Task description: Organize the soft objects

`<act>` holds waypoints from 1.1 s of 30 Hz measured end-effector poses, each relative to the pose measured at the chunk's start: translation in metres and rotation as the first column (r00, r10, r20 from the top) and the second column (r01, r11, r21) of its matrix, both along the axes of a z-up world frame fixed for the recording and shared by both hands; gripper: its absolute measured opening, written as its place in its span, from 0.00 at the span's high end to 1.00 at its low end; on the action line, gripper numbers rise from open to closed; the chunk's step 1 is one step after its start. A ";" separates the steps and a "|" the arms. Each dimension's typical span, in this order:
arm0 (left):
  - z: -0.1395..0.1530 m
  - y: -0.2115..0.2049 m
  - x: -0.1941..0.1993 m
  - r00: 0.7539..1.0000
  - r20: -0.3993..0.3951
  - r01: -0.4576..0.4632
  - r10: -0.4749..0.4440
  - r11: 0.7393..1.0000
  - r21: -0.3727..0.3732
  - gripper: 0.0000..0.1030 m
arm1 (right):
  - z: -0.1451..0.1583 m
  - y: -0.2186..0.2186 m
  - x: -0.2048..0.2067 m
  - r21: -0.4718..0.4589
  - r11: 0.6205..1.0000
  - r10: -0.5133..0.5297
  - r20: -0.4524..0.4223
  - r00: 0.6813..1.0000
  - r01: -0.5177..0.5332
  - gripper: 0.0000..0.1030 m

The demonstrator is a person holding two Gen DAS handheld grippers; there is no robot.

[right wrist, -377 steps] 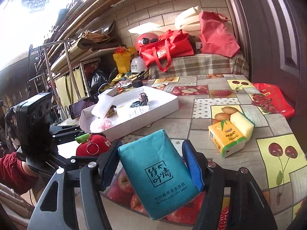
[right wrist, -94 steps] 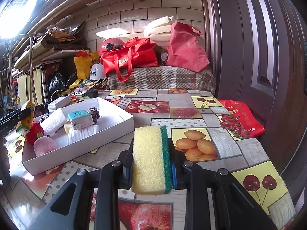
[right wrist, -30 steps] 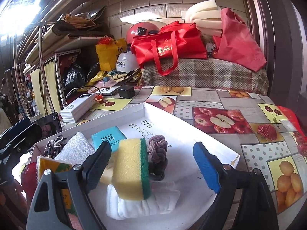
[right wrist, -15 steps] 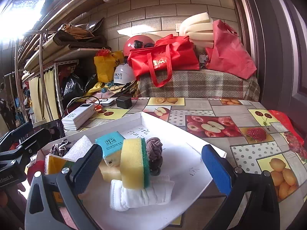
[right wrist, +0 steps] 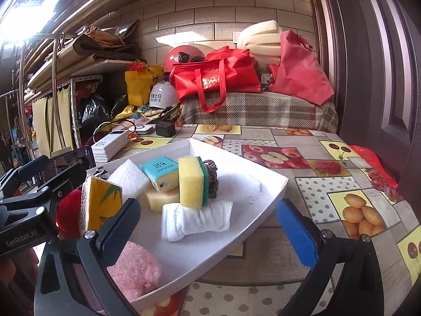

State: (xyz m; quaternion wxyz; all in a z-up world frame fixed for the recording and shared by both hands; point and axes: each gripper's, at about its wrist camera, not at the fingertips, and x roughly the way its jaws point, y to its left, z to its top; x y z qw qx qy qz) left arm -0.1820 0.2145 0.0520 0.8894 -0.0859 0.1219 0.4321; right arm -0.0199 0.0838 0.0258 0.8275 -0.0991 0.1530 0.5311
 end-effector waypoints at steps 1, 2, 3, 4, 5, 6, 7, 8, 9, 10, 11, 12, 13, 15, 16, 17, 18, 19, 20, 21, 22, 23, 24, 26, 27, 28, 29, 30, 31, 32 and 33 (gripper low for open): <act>-0.001 -0.004 -0.001 1.000 -0.003 0.005 -0.005 1.000 -0.003 0.00 | 0.000 -0.004 0.001 0.009 1.000 0.000 -0.008 1.000 0.000 0.00; -0.001 -0.008 -0.001 1.000 -0.006 0.011 -0.011 1.000 -0.006 0.00 | 0.000 -0.008 0.001 0.016 1.000 -0.002 -0.016 1.000 0.002 0.00; -0.001 -0.011 -0.002 1.000 -0.009 0.016 -0.016 1.000 -0.007 0.00 | 0.000 -0.013 0.001 0.028 1.000 -0.003 -0.024 1.000 0.004 0.00; -0.001 -0.016 -0.002 1.000 -0.014 0.018 -0.018 1.000 -0.007 0.00 | 0.000 -0.018 0.002 0.040 0.999 -0.004 -0.031 1.000 0.005 0.00; -0.001 -0.019 -0.002 1.000 -0.018 0.020 -0.020 1.000 -0.008 0.00 | 0.001 -0.023 0.002 0.050 0.999 -0.005 -0.035 0.999 0.007 0.00; -0.001 -0.023 -0.003 0.999 -0.021 0.023 -0.024 1.000 -0.011 0.00 | 0.001 -0.028 0.002 0.055 0.998 -0.005 -0.038 0.999 0.007 0.00; -0.001 -0.028 -0.003 0.999 -0.023 0.028 -0.028 0.999 -0.015 0.00 | 0.001 -0.033 0.002 0.057 0.998 -0.003 -0.040 0.999 0.005 0.00; -0.002 -0.032 -0.004 0.999 -0.023 0.033 -0.034 0.999 -0.019 0.00 | 0.001 -0.038 0.001 0.059 0.998 0.003 -0.038 0.999 -0.001 0.00; -0.002 -0.037 -0.006 0.999 -0.023 0.041 -0.041 0.999 -0.024 0.00 | 0.001 -0.043 -0.001 0.060 0.998 0.008 -0.033 0.999 -0.006 0.00; -0.002 -0.041 -0.006 0.999 -0.025 0.046 -0.046 0.999 -0.028 0.00 | 0.001 -0.048 -0.002 0.059 0.998 0.009 -0.024 1.000 -0.007 0.00; -0.002 -0.045 -0.006 0.998 -0.032 0.046 -0.047 0.998 -0.031 0.00 | 0.001 -0.052 -0.003 0.054 0.999 0.006 -0.014 1.000 -0.006 0.00; -0.002 -0.049 -0.006 0.998 -0.040 0.042 -0.043 0.999 -0.032 0.00 | 0.001 -0.056 -0.004 0.045 0.999 0.004 -0.003 1.000 -0.004 0.00; -0.002 -0.054 -0.005 0.998 -0.047 0.041 -0.043 0.999 -0.034 0.00 | 0.001 -0.060 -0.006 0.037 0.999 -0.001 0.006 1.000 0.000 0.00; -0.002 -0.064 -0.005 0.998 -0.056 0.039 -0.041 0.999 -0.035 0.00 | 0.002 -0.072 -0.008 0.044 0.999 -0.010 0.018 1.000 0.009 0.00; -0.002 -0.070 -0.006 0.997 -0.059 0.042 -0.044 0.999 -0.034 0.00 | 0.002 -0.078 -0.008 0.055 0.998 -0.024 0.021 0.999 0.022 0.00; -0.002 -0.076 -0.006 0.997 -0.057 0.053 -0.055 0.998 -0.033 0.00 | 0.003 -0.086 -0.008 0.068 0.997 -0.040 0.022 0.999 0.038 0.00; -0.001 -0.081 -0.007 0.996 -0.052 0.065 -0.067 0.997 -0.032 0.00 | 0.005 -0.093 -0.008 0.081 0.996 -0.050 0.019 0.999 0.048 0.00; 0.000 -0.086 -0.008 0.996 -0.046 0.075 -0.076 0.997 -0.028 0.00 | 0.006 -0.100 -0.007 0.091 0.994 -0.056 0.016 0.998 0.055 0.00; 0.002 -0.091 -0.009 0.996 -0.041 0.076 -0.076 0.997 -0.016 0.00 | 0.008 -0.107 -0.006 0.099 0.993 -0.066 0.017 0.998 0.064 0.00; 0.005 -0.096 -0.011 0.997 -0.036 0.067 -0.067 0.998 0.000 0.00 | 0.010 -0.114 -0.006 0.110 0.991 -0.074 0.022 0.997 0.071 0.00; 0.007 -0.100 -0.013 0.998 -0.033 0.052 -0.051 0.998 0.021 0.00 | 0.013 -0.122 -0.005 0.126 0.989 -0.080 0.028 0.996 0.075 0.00; 0.009 -0.105 -0.013 0.999 -0.035 0.028 -0.027 0.999 0.042 0.00 | 0.014 -0.130 -0.006 0.141 0.987 -0.087 0.039 0.995 0.081 0.00; 0.010 -0.109 -0.014 0.999 -0.042 0.007 -0.004 0.998 0.059 0.00 | 0.015 -0.137 -0.007 0.147 0.985 -0.099 0.054 0.994 0.090 0.00; 0.010 -0.116 -0.014 0.999 -0.046 0.010 -0.007 0.998 0.058 0.00 | 0.014 -0.149 -0.008 0.139 0.985 -0.113 0.075 0.991 0.102 0.00; 0.009 -0.118 -0.015 0.999 -0.044 0.024 -0.022 0.999 0.043 0.00 | 0.014 -0.155 -0.008 0.139 0.984 -0.120 0.075 0.990 0.109 0.00; 0.009 -0.119 -0.016 0.999 -0.041 0.033 -0.032 0.999 0.025 0.00 | 0.014 -0.161 -0.007 0.145 0.982 -0.135 0.073 0.988 0.123 0.00; 0.008 -0.120 -0.016 0.998 -0.041 0.039 -0.038 0.999 0.012 0.00 | 0.014 -0.167 -0.008 0.151 0.978 -0.154 0.075 0.985 0.141 0.00; 0.008 -0.122 -0.016 0.999 -0.047 0.028 -0.028 1.000 0.007 0.00 | 0.014 -0.171 -0.008 0.157 0.975 -0.170 0.077 0.982 0.156 0.00; 0.008 -0.125 -0.016 0.998 -0.056 0.002 -0.001 1.000 0.009 0.00 | 0.014 -0.176 -0.007 0.167 0.971 -0.183 0.073 0.980 0.169 0.00; 0.008 -0.128 -0.017 0.997 -0.065 -0.037 0.038 0.999 0.016 0.00 | 0.014 -0.181 -0.006 0.179 0.968 -0.190 0.063 0.980 0.177 0.00; 0.008 -0.131 -0.019 0.994 -0.075 -0.079 0.080 0.997 0.023 0.00 | 0.014 -0.184 -0.004 0.187 0.965 -0.196 0.050 0.979 0.184 0.00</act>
